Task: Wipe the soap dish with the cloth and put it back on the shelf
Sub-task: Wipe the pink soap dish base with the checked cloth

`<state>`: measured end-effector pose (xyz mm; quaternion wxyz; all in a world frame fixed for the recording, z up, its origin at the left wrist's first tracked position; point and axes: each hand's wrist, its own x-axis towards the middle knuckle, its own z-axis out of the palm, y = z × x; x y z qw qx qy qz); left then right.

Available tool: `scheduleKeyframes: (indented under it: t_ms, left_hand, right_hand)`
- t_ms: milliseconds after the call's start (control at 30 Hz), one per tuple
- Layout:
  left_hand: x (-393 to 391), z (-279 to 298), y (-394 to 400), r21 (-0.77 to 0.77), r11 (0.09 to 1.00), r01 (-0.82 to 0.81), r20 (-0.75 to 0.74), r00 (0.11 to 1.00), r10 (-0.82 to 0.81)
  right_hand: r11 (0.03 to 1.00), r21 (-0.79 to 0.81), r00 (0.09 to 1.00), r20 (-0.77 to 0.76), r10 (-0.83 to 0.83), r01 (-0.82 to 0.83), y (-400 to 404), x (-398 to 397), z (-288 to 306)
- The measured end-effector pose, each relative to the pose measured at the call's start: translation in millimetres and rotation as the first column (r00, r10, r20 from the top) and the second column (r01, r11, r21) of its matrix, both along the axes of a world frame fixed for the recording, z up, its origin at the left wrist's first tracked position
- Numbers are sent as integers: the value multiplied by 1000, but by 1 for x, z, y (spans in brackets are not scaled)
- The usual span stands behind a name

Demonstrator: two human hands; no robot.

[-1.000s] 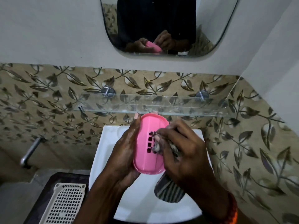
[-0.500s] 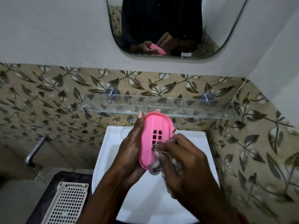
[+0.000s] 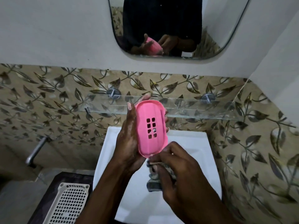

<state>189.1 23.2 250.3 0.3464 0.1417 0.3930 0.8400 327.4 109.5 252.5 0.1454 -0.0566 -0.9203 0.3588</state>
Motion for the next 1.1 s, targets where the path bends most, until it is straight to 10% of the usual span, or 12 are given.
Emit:
scheduleKeyframes:
  t_ms: [133, 300, 467, 700, 933, 1100]
  left_hand:
    - [-7, 19, -9, 37, 999, 28, -153, 988, -22]
    - [-1, 22, -5, -17, 1000, -8, -199, 980, 4]
    - [8, 21, 5, -76, 997, 33, -131, 990, -43]
    - [15, 27, 10, 0, 999, -53, -256, 965, 51]
    - [18, 24, 10, 65, 992, -104, -316, 941, 120]
    - [16, 18, 12, 50, 999, 6, -212, 977, 5]
  right_hand:
    - [988, 99, 975, 173, -136, 120, 40, 6, -12]
    - [975, -125, 970, -137, -202, 185, 48, 13, 24]
    - [963, -22, 888, -382, -257, 270, 22, -5, 27]
    - [949, 103, 923, -282, -261, 299, 10, -12, 1]
    - [912, -379, 984, -16, -176, 157, 2, 0, 19]
    - [987, 70, 970, -203, -129, 146, 8, 1, 19]
